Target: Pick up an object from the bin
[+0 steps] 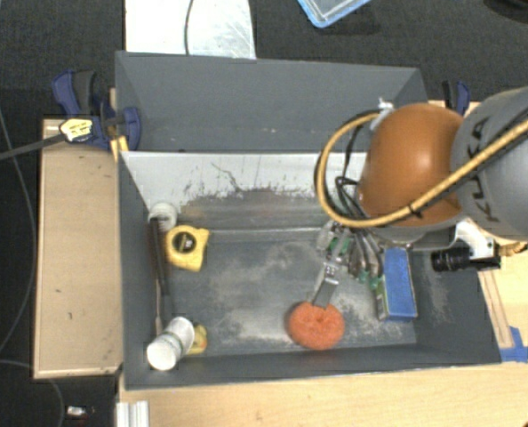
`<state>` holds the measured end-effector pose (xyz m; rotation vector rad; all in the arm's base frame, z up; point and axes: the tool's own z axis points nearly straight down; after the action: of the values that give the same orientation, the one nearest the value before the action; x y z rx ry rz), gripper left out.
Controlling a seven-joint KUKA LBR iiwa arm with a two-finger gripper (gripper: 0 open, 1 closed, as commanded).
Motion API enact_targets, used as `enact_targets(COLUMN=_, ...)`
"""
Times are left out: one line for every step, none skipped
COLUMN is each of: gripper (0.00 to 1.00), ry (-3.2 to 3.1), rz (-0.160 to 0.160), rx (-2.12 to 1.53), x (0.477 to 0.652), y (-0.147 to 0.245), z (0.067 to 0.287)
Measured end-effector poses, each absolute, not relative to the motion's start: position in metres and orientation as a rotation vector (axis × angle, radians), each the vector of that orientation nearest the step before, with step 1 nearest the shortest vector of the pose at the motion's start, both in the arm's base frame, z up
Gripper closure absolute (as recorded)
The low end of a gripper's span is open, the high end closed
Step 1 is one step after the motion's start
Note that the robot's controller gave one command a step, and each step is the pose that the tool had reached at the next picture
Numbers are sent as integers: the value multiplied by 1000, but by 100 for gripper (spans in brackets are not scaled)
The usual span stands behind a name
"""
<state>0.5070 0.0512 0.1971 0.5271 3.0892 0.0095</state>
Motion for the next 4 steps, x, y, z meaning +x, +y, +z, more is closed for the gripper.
enact_targets(gripper=0, ry=3095, rz=7, rx=483, x=489, y=3, z=219)
enact_targets(gripper=0, ry=3114, rz=8, rx=310, x=482, y=6, z=198)
enact_targets(gripper=0, ry=3120, rz=5, rx=262, x=479, y=15, z=180)
enact_targets(gripper=0, ry=3122, rz=6, rx=249, x=478, y=32, z=161)
